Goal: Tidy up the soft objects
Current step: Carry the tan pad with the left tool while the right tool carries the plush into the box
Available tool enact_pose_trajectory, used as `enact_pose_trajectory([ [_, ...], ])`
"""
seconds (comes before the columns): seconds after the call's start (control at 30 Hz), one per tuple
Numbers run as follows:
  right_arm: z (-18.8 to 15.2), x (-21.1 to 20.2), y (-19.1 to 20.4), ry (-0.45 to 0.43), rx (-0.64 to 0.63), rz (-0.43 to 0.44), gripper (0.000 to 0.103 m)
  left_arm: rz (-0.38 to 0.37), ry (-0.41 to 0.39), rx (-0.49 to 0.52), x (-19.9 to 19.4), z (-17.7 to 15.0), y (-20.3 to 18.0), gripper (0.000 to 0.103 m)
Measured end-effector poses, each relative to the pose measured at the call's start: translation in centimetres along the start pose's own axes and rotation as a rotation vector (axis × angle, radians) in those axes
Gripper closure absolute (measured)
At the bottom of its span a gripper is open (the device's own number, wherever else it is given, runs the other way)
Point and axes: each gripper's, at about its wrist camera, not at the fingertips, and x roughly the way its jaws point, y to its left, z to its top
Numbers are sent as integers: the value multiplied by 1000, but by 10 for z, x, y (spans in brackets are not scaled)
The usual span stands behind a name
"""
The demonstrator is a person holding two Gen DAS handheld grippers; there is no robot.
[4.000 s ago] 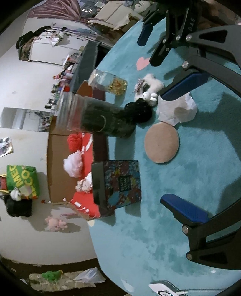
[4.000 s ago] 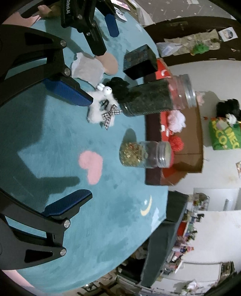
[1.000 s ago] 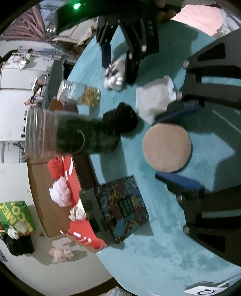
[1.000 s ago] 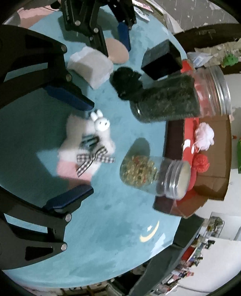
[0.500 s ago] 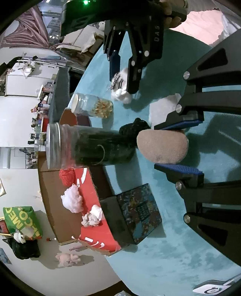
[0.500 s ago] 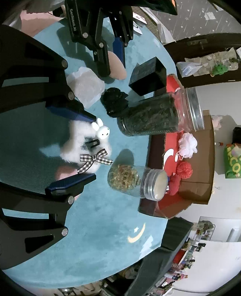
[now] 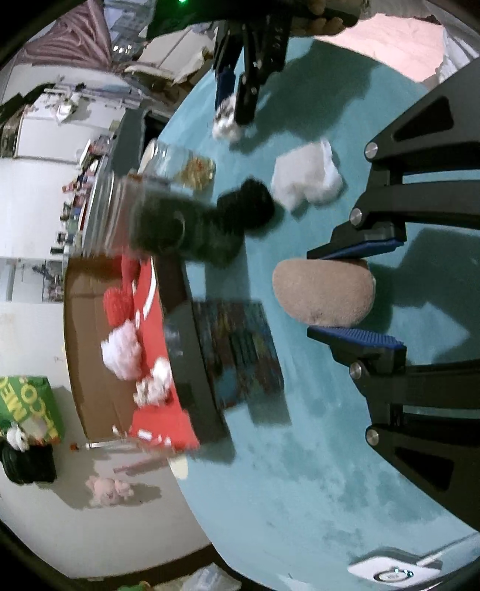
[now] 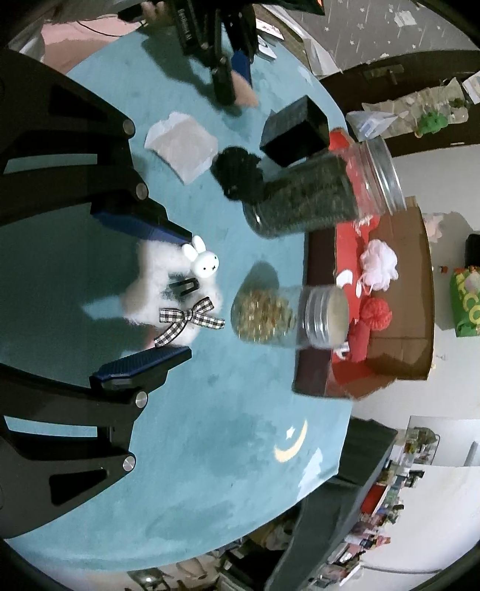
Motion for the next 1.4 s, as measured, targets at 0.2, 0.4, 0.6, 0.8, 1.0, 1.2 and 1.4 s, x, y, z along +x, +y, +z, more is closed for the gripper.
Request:
enact_pose_trajectory([
  [0.2,1,4,-20,6,19,-28,50,69,8,-28,-2,-1,29,68],
  [0.4,10,9,-32,7,-16,-68,50,112,20,-44,4,5,60,68],
  [0.6,21,18,-37,6,-75,-102,50,136,26,2,12,15,75,68],
  [0.8,33,28,-42,12,-123,-145,50,139,33,54,24,24,83,68],
  [1.0,45,35,-45,18,-169,-173,50,128,41,86,32,35,89,68],
  [1.2,61,37,-49,6,-194,-182,50,137,33,127,33,49,92,68],
  [1.4,74,33,-52,-14,-221,-165,50,113,19,152,28,65,95,68],
])
